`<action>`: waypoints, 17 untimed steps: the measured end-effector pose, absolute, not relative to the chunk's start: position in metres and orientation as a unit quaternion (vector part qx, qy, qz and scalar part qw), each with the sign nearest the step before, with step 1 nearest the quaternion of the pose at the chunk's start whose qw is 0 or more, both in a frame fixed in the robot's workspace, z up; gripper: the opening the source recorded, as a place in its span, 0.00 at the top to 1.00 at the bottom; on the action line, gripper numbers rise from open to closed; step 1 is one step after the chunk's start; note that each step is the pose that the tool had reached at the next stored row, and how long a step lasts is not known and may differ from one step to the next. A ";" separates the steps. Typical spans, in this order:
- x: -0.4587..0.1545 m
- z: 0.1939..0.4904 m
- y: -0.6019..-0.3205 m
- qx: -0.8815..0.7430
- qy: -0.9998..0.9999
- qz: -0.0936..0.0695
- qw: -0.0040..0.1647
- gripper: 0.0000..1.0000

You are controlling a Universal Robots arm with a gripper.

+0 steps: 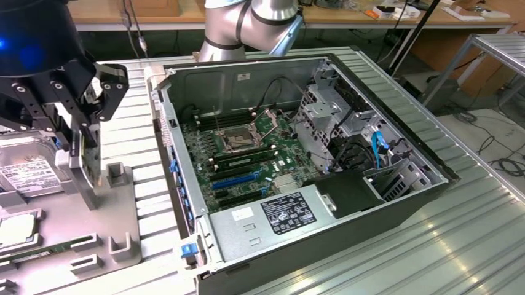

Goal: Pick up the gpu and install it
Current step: 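Pick up the gpu and move the gpu toward the slot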

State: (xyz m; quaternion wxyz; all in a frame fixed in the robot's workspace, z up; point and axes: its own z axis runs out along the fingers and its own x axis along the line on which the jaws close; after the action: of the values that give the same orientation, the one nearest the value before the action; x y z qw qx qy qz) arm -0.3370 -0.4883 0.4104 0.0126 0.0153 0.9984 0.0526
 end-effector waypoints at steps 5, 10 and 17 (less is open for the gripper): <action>-0.337 0.419 -0.488 0.015 0.998 0.053 0.013 0.73; -0.337 0.424 -0.488 0.015 0.998 0.053 0.013 0.73; -0.337 0.424 -0.488 0.015 0.998 0.053 0.013 0.73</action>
State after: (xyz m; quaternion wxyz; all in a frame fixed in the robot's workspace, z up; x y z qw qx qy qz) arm -0.3370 -0.4883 0.4236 0.0126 0.0153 0.9984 0.0526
